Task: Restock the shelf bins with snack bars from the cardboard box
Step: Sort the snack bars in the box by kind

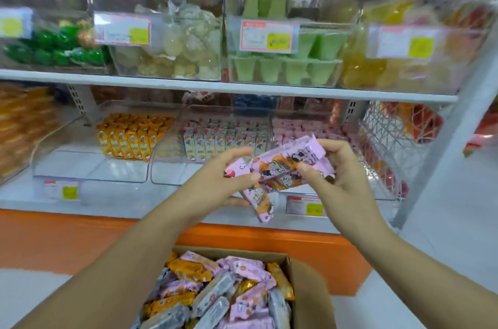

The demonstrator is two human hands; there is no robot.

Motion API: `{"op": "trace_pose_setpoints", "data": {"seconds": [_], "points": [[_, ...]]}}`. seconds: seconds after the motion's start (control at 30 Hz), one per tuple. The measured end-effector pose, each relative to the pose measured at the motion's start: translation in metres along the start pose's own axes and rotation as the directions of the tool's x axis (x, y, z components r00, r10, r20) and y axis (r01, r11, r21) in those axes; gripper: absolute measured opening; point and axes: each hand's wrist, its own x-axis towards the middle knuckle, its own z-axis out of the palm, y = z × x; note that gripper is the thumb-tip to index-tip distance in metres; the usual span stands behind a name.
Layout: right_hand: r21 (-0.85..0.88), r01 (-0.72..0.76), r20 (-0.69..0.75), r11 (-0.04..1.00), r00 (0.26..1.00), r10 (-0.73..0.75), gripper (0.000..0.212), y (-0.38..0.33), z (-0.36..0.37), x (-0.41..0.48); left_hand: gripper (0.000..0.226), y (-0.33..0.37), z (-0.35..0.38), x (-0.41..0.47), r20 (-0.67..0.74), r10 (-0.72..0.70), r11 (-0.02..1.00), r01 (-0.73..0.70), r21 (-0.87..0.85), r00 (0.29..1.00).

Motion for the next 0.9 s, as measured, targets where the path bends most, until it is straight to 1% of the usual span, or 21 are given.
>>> {"op": "trace_pose_setpoints", "data": {"seconds": [0.13, 0.2, 0.27, 0.33, 0.4, 0.47, 0.5, 0.57, 0.63, 0.7, 0.73, 0.77, 0.83, 0.9], "points": [[0.004, -0.003, -0.039, 1.0, 0.999, 0.003, 0.024, -0.002, -0.025, -0.008, 0.024, 0.012, 0.027, -0.003, 0.069, -0.039, 0.999, 0.037, 0.027, 0.997], [0.0, -0.027, -0.023, 1.0, 0.999, 0.026, 0.026, -0.003, -0.037, -0.012, 0.021, 0.017, 0.035, -0.003, 0.101, -0.049, 0.997, 0.042, 0.068, 0.994], [-0.061, -0.034, -0.019, 0.998, 0.999, 0.033, 0.036, 0.002, -0.051, -0.015, 0.02, 0.021, 0.037, 0.0, 0.081, -0.048, 0.991, 0.037, 0.131, 0.996], [-0.16, -0.057, -0.085, 0.985, 0.995, 0.044, 0.047, 0.01, -0.065, -0.017, 0.013, 0.026, 0.034, 0.003, 0.04, -0.026, 0.98, 0.018, 0.2, 0.999], [-0.223, -0.087, -0.152, 0.971, 0.987, 0.053, 0.053, 0.013, -0.078, -0.015, 0.011, 0.033, 0.03, 0.009, -0.021, 0.023, 0.954, -0.016, 0.301, 1.0], [-0.327, -0.063, -0.148, 0.943, 0.989, 0.015, 0.052, 0.012, -0.086, -0.007, 0.013, 0.041, 0.03, 0.015, -0.051, 0.113, 0.886, -0.077, 0.458, 0.992], [-0.397, -0.03, -0.125, 0.918, 0.992, -0.022, 0.049, 0.01, -0.088, -0.002, 0.014, 0.044, 0.031, 0.02, -0.059, 0.17, 0.829, -0.111, 0.548, 0.984], [-0.532, 0.061, -0.068, 0.845, 0.991, -0.114, 0.046, 0.009, -0.089, 0.01, 0.016, 0.05, 0.037, 0.032, -0.049, 0.277, 0.7, -0.167, 0.694, 0.96], [-0.635, 0.143, 0.005, 0.759, 0.983, -0.182, 0.044, 0.014, -0.087, 0.024, 0.018, 0.054, 0.046, 0.046, -0.003, 0.331, 0.59, -0.204, 0.781, 0.944], [-0.683, 0.158, 0.053, 0.713, 0.985, -0.167, 0.043, 0.023, -0.086, 0.034, 0.024, 0.056, 0.055, 0.058, 0.045, 0.357, 0.436, -0.209, 0.876, 0.933], [-0.691, 0.139, 0.057, 0.71, 0.989, -0.138, 0.043, 0.029, -0.086, 0.038, 0.027, 0.056, 0.06, 0.066, 0.067, 0.365, 0.362, -0.208, 0.909, 0.928], [-0.69, 0.117, 0.058, 0.715, 0.993, -0.107, 0.043, 0.036, -0.086, 0.042, 0.029, 0.055, 0.064, 0.074, 0.085, 0.37, 0.316, -0.212, 0.925, 0.925], [-0.685, 0.096, 0.073, 0.722, 0.995, -0.063, 0.044, 0.051, -0.089, 0.048, 0.031, 0.051, 0.074, 0.089, 0.11, 0.372, 0.293, -0.229, 0.928, 0.922], [-0.68, 0.075, 0.088, 0.729, 0.996, -0.02, 0.045, 0.066, -0.094, 0.055, 0.03, 0.047, 0.086, 0.106, 0.124, 0.358, 0.303, -0.241, 0.922, 0.925]]}}
